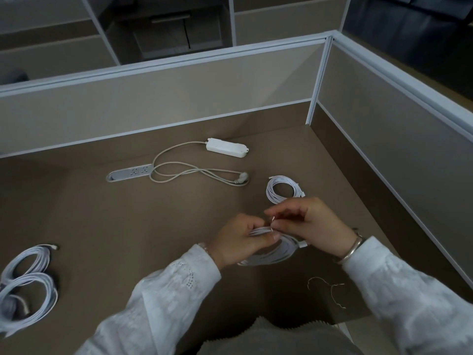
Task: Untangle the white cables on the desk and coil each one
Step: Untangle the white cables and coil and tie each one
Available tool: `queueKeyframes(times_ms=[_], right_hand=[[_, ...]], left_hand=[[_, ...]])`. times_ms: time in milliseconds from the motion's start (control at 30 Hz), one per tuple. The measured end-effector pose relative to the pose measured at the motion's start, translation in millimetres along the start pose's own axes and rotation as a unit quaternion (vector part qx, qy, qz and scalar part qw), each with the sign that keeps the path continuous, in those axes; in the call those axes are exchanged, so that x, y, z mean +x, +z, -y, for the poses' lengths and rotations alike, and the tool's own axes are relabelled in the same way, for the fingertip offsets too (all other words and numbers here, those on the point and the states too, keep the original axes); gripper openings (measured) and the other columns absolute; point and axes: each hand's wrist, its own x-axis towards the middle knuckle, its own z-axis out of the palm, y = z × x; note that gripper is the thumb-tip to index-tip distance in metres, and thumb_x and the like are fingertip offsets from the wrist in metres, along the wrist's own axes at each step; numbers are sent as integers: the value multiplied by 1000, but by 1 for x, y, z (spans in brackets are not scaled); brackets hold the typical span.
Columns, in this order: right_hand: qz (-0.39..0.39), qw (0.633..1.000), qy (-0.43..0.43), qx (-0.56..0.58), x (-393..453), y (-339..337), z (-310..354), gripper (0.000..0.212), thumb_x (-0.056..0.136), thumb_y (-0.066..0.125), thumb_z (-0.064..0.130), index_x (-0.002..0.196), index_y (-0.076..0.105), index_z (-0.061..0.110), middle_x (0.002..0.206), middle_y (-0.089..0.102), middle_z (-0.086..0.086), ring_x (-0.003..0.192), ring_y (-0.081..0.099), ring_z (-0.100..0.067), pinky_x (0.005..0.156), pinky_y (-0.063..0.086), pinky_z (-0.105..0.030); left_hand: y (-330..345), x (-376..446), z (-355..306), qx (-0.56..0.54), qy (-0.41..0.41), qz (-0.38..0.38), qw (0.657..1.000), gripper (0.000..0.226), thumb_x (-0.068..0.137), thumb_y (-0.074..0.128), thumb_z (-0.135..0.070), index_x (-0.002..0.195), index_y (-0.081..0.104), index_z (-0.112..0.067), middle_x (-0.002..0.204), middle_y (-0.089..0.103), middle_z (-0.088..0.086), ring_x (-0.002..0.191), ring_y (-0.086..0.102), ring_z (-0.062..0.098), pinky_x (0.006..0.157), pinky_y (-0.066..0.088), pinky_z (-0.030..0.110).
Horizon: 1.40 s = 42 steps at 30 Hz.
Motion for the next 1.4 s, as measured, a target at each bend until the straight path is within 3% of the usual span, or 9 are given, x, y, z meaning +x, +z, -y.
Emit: queueKeyframes(times_ms=[200,367,567,767,967,1133,1233,1300,1400], right_hand=[[43,999,10,2,-2,-5,11,13,78,73,1,90,72,5,83,74,-4,78,71,-13,76,54,-19],[26,992,-54,-110,-5,0,22,8,80,72,8,85,73,14,79,71,6,75,67,-5,73,54,-21],[5,913,-273,-303,-9,8,39,8,88,62,9,87,69,11,101,60,-1,91,57,-14,78,47,-26],[97,921,-271,-263,-7,3,50,10,91,58,11,86,67,10,94,66,3,103,58,-12,88,46,-25],[152,933,-195,-262,-2,-3,64,4,85,64,15,87,68,14,83,65,8,80,56,-2,73,44,-17],[123,950,-89,-272,2,2,58,8,81,66,11,82,68,19,73,65,10,71,58,-3,65,43,-13],[54,961,-8,-272,9,10,52,12,79,64,7,79,68,19,66,61,10,64,56,-5,59,39,-12],[33,958,60,-279,16,12,47,9,79,65,12,78,69,20,65,60,11,60,53,0,57,36,-9],[9,974,179,-138,26,13,37,14,78,66,6,70,69,17,58,62,6,50,54,-1,55,40,-10]], left_hand=[[-10,-8,-7,-88,-49,46,994,50,77,70,-40,84,66,9,54,44,5,44,40,12,46,33,23],[-19,-16,-13,-192,-99,106,971,17,87,68,-25,74,73,-16,47,29,-4,40,24,8,48,25,25],[-34,-18,-22,-322,-153,269,895,47,95,42,-27,59,71,-25,44,14,-7,38,10,9,45,19,18],[-42,-18,-20,-366,-210,379,824,30,78,75,-39,83,74,-10,44,17,-9,35,13,5,41,24,13],[-45,-19,-42,-201,-181,348,898,34,88,59,-29,57,71,-24,41,23,-10,41,11,12,50,15,27],[-40,-14,-50,111,-102,188,971,30,82,68,-43,65,72,-19,57,52,21,50,46,19,53,42,34],[-23,-13,-46,310,-28,62,948,38,83,60,-47,79,70,-10,68,65,8,61,60,18,59,45,36],[-13,-14,-41,445,30,0,895,26,92,53,-37,94,68,-16,85,68,4,77,64,23,64,46,32],[-6,-15,-32,557,84,-34,826,11,81,65,-20,87,66,-11,74,64,6,60,61,23,52,50,33]])
